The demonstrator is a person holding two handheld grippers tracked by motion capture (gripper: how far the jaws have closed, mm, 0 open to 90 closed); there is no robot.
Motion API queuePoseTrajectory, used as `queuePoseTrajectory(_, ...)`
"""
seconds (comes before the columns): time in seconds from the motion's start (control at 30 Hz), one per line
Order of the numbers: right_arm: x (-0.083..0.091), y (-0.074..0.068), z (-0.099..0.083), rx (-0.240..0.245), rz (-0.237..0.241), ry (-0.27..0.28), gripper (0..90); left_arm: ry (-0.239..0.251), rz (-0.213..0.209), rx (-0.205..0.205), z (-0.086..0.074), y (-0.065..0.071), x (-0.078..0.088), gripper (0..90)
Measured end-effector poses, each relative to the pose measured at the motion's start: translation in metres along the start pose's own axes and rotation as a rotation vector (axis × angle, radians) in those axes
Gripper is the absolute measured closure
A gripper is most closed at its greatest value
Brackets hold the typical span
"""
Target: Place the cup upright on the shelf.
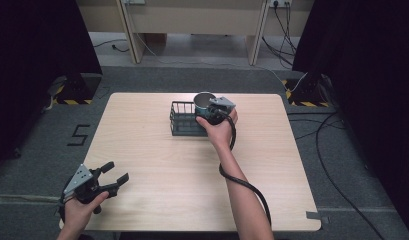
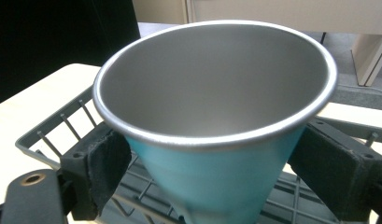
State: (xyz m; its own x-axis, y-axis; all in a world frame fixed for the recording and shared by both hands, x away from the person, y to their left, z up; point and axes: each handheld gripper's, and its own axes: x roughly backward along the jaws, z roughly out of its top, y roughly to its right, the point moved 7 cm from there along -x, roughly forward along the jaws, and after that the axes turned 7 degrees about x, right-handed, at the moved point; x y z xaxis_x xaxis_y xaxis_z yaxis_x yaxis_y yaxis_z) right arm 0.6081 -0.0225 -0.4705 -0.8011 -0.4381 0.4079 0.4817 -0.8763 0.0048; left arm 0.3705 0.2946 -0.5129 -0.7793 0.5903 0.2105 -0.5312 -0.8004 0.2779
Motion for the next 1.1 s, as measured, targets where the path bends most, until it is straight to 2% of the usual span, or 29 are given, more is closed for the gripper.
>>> queuePoseTrajectory(0.37, 0.015, 0.000, 0.000, 0.008, 0.001, 0.003, 14.3, 0.000, 0.002, -0.002, 0.000, 0.000, 0.000, 18.7)
queuePoseTrajectory(0.57, 0.022, 0.000, -0.005, -0.003, 0.003, 0.001, 14.4, 0.000, 0.002, -0.001, 0.000, 0.000, 0.000, 18.7)
queuePoseTrajectory(0.7, 0.030, -0.001, -0.008, 0.011, 0.005, 0.016, 14.3, -0.001, 0.003, -0.002, 0.000, 0.000, 0.000, 18.7)
queuePoseTrajectory(1.1, 0.051, 0.000, -0.016, 0.015, 0.016, 0.018, 14.2, -0.001, 0.004, -0.003, 0.000, 0.000, 0.000, 18.7)
